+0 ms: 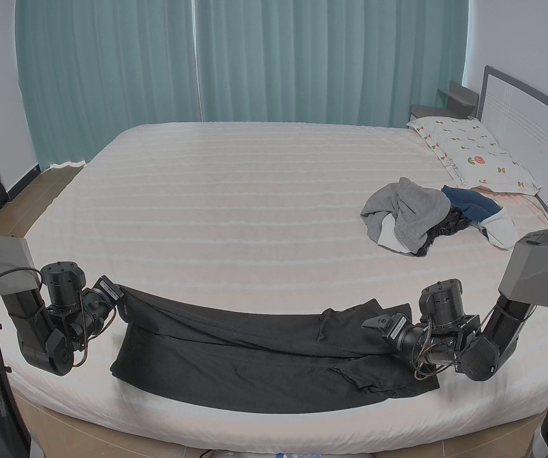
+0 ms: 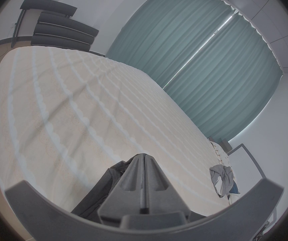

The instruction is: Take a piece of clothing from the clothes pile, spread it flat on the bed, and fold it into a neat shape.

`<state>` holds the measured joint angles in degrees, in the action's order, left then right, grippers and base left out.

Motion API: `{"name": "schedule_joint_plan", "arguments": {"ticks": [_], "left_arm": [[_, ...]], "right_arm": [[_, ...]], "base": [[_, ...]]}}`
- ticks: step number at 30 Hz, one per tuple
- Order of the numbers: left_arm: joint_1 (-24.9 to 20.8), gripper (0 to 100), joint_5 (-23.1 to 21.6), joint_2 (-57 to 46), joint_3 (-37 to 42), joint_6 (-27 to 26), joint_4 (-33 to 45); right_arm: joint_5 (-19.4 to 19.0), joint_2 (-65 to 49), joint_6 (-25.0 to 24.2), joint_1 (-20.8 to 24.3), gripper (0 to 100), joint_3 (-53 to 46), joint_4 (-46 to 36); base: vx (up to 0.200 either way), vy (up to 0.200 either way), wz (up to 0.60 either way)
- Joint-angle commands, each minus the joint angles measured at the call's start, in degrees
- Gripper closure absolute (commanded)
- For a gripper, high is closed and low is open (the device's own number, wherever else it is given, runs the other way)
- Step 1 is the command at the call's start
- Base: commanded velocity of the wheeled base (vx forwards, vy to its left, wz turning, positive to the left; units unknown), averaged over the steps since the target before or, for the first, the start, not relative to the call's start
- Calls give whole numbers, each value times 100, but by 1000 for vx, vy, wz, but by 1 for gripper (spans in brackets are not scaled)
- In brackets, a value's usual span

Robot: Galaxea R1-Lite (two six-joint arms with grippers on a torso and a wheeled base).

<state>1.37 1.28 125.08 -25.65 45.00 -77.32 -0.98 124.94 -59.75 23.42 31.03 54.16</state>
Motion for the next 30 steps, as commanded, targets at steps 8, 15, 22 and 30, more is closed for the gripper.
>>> {"name": "schedule_joint_plan", "arguments": {"ticks": [8,15,22,30], "left_arm": [[4,100,4,-10,-10,0,-2],[4,100,4,-1,-19,-8,-11],[4,100,4,26,-63,-35,-116],[30,100,13,105,-634,9,-134]], "right_arm": [[335,241,-11,5,100,176,-64],[335,206,-2,-13,100,185,-125],[326,-14,-20,-48,100,185,-29],[546,65,-222,-338,100,923,376]], "base": [[0,0,0],[0,0,0],[0,0,0],[0,0,0]]}}
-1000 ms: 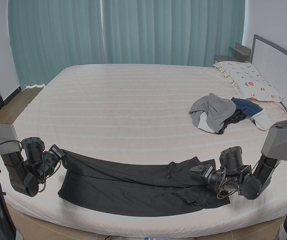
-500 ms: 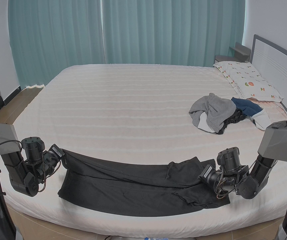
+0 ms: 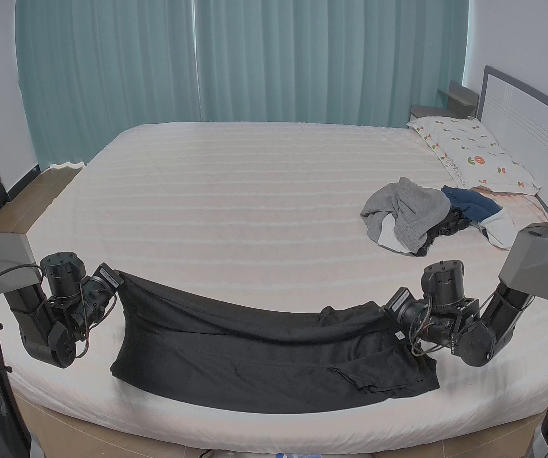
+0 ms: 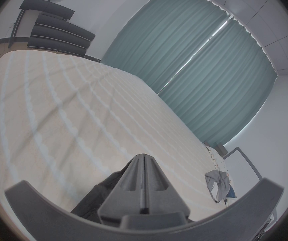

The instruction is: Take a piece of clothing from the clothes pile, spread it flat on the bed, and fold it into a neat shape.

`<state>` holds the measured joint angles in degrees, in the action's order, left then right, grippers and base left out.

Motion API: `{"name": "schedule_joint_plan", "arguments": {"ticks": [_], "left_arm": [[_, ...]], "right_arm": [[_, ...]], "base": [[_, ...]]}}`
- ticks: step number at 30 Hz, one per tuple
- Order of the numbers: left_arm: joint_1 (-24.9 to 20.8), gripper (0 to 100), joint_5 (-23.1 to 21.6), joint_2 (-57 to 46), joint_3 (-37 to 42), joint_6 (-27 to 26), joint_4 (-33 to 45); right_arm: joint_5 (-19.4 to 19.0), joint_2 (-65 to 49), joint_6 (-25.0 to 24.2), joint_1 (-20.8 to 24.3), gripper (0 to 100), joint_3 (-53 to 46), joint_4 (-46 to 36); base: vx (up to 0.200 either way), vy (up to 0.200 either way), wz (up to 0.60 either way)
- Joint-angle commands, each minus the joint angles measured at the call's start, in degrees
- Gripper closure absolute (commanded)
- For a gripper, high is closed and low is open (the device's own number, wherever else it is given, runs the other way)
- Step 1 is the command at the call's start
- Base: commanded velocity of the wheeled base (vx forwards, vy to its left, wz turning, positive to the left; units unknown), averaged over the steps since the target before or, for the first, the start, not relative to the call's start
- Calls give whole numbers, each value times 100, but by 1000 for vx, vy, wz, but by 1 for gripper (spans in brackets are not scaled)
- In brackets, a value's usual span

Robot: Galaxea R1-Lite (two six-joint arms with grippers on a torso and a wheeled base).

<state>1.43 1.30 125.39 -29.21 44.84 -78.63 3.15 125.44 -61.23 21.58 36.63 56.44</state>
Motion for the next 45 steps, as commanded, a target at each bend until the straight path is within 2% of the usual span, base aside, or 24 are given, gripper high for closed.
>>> {"name": "schedule_joint_plan", "arguments": {"ticks": [1,2,5,8,15,19,21,25,27,28,29,31,41,45], "left_arm": [[24,100,10,82,-322,34,-3],[24,100,10,82,-322,34,-3],[51,100,204,91,-463,148,-188],[51,100,335,231,-463,227,-513],[139,100,353,794,-252,-10,-812],[332,100,327,1189,91,-740,-900],[411,100,291,1304,223,-942,-1076],[420,100,221,1304,407,-1012,-1137],[411,100,186,1330,557,-1381,-1137],[411,100,186,1330,557,-1381,-1137],[411,100,177,1391,697,-1724,-1137],[411,100,186,1462,794,-2040,-1137],[402,100,204,1514,961,-2146,-1137],[402,100,204,1532,1084,-2374,-1137]], "right_arm": [[213,33,-99,-180,100,432,271],[213,33,-99,-180,100,432,271],[459,244,-55,-215,100,468,1290],[494,420,76,-207,100,353,1791],[494,710,577,-198,100,-236,1897],[424,727,947,-224,100,-719,2002],[424,754,1052,-224,100,-860,2029],[406,780,1175,-215,100,-1027,2029],[371,798,1307,-215,100,-1114,2020],[371,798,1307,-215,100,-1114,2020],[345,859,1342,-215,100,-1176,2020],[345,903,1386,-198,100,-1229,2020],[345,965,1500,-180,100,-1325,2002],[345,1026,1509,-180,100,-1334,1993]], "base": [[0,0,0],[0,0,0],[0,0,0],[0,0,0],[0,0,0],[0,0,0],[0,0,0],[0,0,0],[0,0,0],[0,0,0],[0,0,0],[0,0,0],[0,0,0],[0,0,0]]}}
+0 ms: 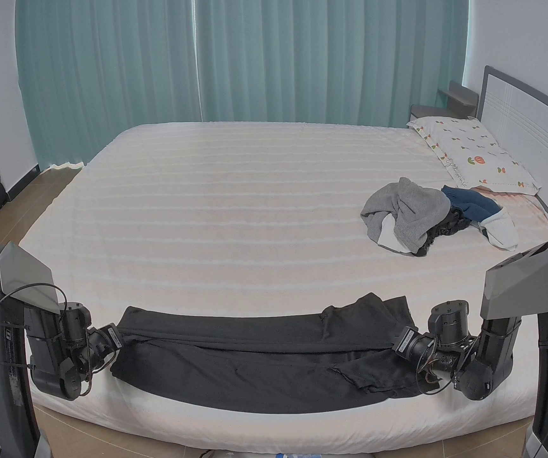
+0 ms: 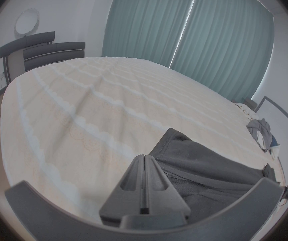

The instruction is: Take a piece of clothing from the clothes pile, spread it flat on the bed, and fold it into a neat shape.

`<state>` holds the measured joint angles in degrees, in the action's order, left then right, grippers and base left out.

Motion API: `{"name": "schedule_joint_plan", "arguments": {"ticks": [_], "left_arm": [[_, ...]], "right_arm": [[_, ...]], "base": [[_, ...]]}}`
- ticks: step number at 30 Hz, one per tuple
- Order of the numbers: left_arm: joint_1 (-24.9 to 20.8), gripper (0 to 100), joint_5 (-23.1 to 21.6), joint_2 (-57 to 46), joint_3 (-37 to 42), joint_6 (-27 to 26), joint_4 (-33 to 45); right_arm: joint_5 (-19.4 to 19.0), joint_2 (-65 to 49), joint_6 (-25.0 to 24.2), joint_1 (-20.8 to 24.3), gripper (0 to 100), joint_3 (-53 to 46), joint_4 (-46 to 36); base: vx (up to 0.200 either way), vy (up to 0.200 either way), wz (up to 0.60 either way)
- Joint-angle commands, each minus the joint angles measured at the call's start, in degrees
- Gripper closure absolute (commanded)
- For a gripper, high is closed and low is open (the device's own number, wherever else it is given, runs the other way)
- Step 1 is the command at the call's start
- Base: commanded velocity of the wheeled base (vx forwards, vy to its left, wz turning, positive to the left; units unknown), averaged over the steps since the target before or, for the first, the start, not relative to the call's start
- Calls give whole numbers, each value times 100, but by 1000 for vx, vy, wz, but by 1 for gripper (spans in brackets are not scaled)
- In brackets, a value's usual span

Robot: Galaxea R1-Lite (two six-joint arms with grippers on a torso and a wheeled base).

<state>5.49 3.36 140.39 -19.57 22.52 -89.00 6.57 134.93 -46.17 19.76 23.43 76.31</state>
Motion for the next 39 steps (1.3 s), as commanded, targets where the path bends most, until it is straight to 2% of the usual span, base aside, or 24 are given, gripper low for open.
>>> {"name": "schedule_joint_plan", "arguments": {"ticks": [1,6,7,9,10,17,20,24,26,27,30,32,34,39], "left_arm": [[-4,100,-2,33,146,-186,-100],[-30,100,-2,24,243,-204,-100],[-39,100,-2,15,252,-204,-100],[-48,100,-2,15,278,-204,-100],[-56,0,-2,6,278,-204,-100],[-48,0,-20,-222,304,-133,-100],[-39,0,-38,-460,295,-2,-100],[-39,0,-73,-671,199,499,-100],[-39,0,-266,-767,172,745,-91],[-39,0,-284,-776,172,763,-91],[-12,0,-793,-864,137,1167,-100],[-4,0,-908,-873,85,1308,-100],[23,0,-1171,-820,-56,1835,-91],[23,0,-1294,-794,-144,2011,-82]], "right_arm": [[2,78,11,1,100,-14,6],[2,78,55,-34,100,-14,-2],[11,78,55,-34,0,-14,-2],[11,60,64,-43,0,-14,-2],[20,-19,64,-43,0,-14,33],[11,-687,64,-78,0,-146,-29],[-33,-792,73,-306,0,-111,-38],[-473,-669,11,-570,0,-67,-2],[-789,-599,2,-693,0,-75,6],[-815,-599,2,-693,0,-75,6],[-1132,-423,-6,-728,0,-5,33],[-1167,-370,2,-728,0,65,33],[-1211,-168,2,-675,0,250,6],[-1211,87,2,-658,0,452,-11]], "base": [[0,0,0],[0,0,0],[0,0,0],[0,0,0],[0,0,0],[0,0,0],[0,0,0],[0,0,0],[0,0,0],[0,0,0],[0,0,0],[0,0,0],[0,0,0],[0,0,0]]}}
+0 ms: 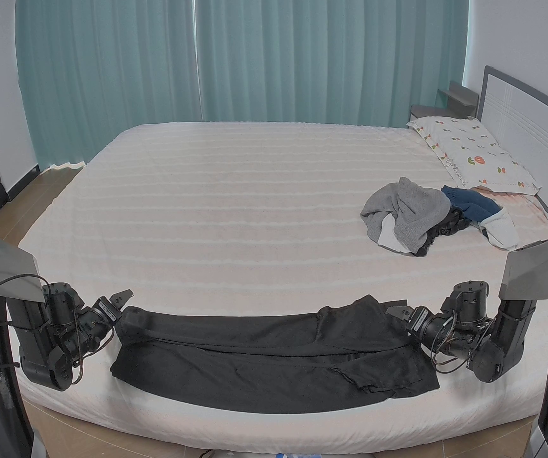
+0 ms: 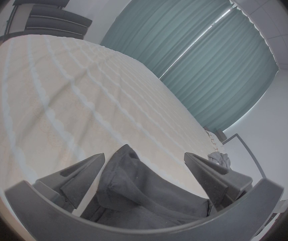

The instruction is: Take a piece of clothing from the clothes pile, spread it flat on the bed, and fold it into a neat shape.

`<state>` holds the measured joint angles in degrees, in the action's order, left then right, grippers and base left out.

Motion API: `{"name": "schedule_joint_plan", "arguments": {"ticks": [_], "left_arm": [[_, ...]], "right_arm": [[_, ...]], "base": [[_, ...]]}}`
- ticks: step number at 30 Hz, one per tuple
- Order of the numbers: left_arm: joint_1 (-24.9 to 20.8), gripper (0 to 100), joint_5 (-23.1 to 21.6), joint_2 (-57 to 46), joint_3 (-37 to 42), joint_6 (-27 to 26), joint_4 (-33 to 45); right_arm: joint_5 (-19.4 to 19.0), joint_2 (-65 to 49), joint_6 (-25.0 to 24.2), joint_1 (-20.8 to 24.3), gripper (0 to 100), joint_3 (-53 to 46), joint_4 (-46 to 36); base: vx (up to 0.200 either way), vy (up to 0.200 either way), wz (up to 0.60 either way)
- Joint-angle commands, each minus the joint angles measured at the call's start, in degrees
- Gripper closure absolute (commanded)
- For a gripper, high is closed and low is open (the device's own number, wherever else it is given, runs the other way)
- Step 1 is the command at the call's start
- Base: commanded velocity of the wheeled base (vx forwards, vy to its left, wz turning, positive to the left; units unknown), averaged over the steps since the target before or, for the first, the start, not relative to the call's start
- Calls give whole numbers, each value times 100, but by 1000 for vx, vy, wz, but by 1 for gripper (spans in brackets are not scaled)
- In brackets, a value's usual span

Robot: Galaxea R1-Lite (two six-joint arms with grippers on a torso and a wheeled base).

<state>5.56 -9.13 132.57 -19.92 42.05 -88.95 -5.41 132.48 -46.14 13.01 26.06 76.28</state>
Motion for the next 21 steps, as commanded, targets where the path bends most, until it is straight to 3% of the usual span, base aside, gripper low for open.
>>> {"name": "schedule_joint_plan", "arguments": {"ticks": [1,6,7,18,21], "left_arm": [[15,0,-45,-12,-109,58,-87],[77,0,-27,190,-276,58,-96],[94,0,-19,208,-302,58,-87],[191,0,-19,225,-364,-3,1],[191,0,-19,208,-557,-39,405]], "right_arm": [[-12,332,0,18,0,189,-8],[-30,419,9,26,0,215,1],[-30,411,26,18,100,180,10],[-12,314,17,-281,100,-5,54],[-39,244,9,-360,100,-93,54]], "base": [[0,0,0],[0,0,0],[0,0,0],[0,0,0],[0,0,0]]}}
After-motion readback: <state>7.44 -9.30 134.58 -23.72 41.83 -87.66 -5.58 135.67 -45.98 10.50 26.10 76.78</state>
